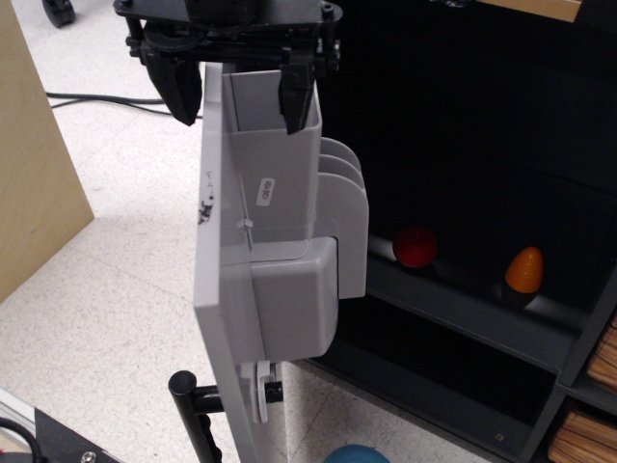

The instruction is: Close fridge

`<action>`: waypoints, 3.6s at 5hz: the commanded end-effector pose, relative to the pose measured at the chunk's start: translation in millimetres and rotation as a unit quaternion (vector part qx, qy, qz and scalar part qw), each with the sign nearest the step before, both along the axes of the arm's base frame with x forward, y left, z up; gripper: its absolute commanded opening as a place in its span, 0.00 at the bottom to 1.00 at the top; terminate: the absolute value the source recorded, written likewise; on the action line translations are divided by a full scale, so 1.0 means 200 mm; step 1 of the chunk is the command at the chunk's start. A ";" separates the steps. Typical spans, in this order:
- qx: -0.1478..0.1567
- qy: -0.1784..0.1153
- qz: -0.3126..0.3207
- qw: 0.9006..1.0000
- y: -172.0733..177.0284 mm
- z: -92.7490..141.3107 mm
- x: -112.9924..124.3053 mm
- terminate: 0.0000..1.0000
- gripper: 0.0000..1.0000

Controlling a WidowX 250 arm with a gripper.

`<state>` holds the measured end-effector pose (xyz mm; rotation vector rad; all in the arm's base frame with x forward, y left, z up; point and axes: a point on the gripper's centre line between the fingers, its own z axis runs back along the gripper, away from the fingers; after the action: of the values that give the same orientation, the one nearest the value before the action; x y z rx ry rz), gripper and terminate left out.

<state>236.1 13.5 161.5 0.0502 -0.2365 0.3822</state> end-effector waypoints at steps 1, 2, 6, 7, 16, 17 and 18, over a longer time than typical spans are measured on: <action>0.000 0.000 0.000 1.000 0.00 0.00 0.00 0.00 1.00; -0.018 -0.015 -0.014 1.000 -0.04 0.07 -0.03 0.00 1.00; -0.023 -0.003 -0.069 0.997 -0.20 -0.01 -0.30 0.00 1.00; -0.023 0.002 -0.076 0.997 -0.25 -0.06 -0.32 0.00 1.00; -0.021 -0.047 -0.138 0.989 -0.38 -0.16 -0.12 0.00 1.00; -0.024 -0.044 -0.147 0.988 -0.42 -0.28 -0.04 0.00 1.00; -0.031 -0.077 -0.155 0.984 -0.49 -0.30 0.04 0.00 1.00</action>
<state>235.8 -85.8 85.9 -0.0637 -0.3429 0.0813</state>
